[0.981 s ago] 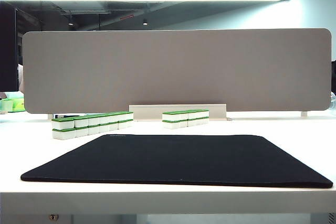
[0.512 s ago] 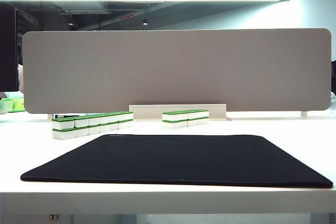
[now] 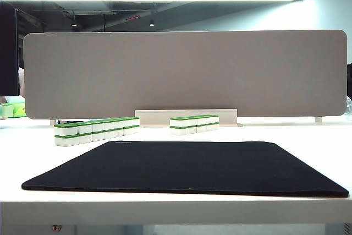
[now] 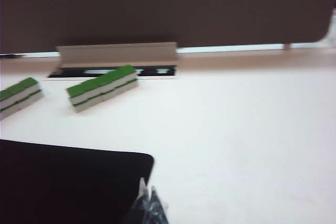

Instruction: Take a mahjong tile from the mahjong wall and then place it on the table close to you.

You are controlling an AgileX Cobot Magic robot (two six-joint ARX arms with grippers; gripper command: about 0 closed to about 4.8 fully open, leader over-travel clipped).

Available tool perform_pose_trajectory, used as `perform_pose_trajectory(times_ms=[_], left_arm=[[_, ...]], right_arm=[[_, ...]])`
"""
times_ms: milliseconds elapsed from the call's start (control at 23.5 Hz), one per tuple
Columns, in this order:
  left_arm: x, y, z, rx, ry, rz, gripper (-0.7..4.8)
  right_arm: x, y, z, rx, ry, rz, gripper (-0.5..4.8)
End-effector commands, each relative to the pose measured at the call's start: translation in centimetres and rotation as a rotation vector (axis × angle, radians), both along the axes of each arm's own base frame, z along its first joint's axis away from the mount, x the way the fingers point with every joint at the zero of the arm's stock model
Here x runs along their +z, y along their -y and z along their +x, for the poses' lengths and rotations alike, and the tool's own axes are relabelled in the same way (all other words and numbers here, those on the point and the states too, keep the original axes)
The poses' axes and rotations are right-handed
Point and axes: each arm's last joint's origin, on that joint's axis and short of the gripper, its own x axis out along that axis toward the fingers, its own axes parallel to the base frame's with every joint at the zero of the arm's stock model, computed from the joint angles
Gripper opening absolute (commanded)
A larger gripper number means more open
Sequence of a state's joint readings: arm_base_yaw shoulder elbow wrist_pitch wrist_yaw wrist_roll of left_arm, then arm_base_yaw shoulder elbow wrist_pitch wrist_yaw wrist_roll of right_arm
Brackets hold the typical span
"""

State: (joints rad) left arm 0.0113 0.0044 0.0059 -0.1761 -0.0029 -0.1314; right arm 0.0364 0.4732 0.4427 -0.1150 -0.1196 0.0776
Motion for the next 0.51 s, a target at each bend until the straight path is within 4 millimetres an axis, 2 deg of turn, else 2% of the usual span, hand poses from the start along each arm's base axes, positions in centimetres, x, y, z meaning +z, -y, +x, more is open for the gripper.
perform_pose_trajectory(times_ms=[43,213,512], left_arm=[[-0.06,-0.01,-0.03,-0.004,-0.011,-0.001,0.49],[-0.06,-0.01,-0.03,-0.004,-0.011,-0.002,0.49],[-0.05,-0.01,-0.03,0.001,-0.01,-0.032,0.49]], right_arm=[[0.6,-0.32,0.49,0.097,0.012,0.015,-0.01],[0.38,-0.84,1.07,0.274,-0.024,0.043,-0.01],[0.25,-1.14,1.1,0.385,-0.038,0.063,-0.01]])
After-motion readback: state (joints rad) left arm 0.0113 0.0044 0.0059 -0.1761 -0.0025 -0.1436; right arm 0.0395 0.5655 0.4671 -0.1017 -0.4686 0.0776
